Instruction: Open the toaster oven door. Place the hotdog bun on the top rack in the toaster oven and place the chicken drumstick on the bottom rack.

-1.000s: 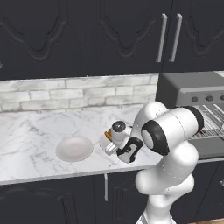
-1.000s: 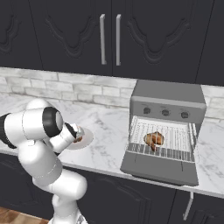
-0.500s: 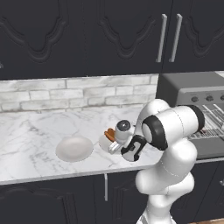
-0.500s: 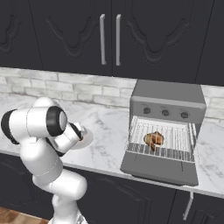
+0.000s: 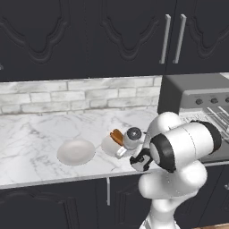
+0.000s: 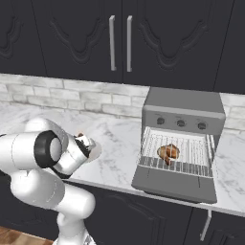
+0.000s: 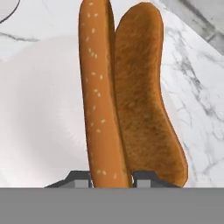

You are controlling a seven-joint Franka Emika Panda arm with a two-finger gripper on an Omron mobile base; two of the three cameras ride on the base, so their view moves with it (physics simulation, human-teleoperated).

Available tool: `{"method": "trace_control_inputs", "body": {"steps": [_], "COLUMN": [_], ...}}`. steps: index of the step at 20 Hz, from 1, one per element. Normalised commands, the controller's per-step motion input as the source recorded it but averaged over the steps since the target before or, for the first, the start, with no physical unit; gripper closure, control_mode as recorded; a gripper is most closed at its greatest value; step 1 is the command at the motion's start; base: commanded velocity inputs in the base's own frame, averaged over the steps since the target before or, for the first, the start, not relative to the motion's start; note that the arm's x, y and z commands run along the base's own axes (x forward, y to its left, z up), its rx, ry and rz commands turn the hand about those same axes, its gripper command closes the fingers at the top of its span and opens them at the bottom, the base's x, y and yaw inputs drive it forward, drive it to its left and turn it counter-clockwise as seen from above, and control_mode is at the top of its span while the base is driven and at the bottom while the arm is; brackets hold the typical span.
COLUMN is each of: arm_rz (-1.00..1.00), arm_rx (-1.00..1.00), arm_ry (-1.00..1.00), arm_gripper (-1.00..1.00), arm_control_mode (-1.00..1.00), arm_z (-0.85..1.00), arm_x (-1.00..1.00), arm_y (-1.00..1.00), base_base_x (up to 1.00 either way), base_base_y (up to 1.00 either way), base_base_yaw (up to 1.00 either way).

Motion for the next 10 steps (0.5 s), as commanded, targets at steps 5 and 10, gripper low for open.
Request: {"method": "trace_control_inputs", "body": {"steps": [5,10], "arm_rz": [0.0,0.0], "arm_rx": [0.0,0.01], "arm_ry": [-0.09,-0.07], "arm_gripper": [1.0,1.0], "arm_control_mode": [-1.0,-1.0], "arm_z": [0.89,1.0], "arm_x": [-0.41,-0.22], "arm_y": [-0.28,-0.47], "base_base_x": [0.0,0.0], "base_base_y": [0.0,0.0], "base_base_yaw": [0.0,0.0]}}
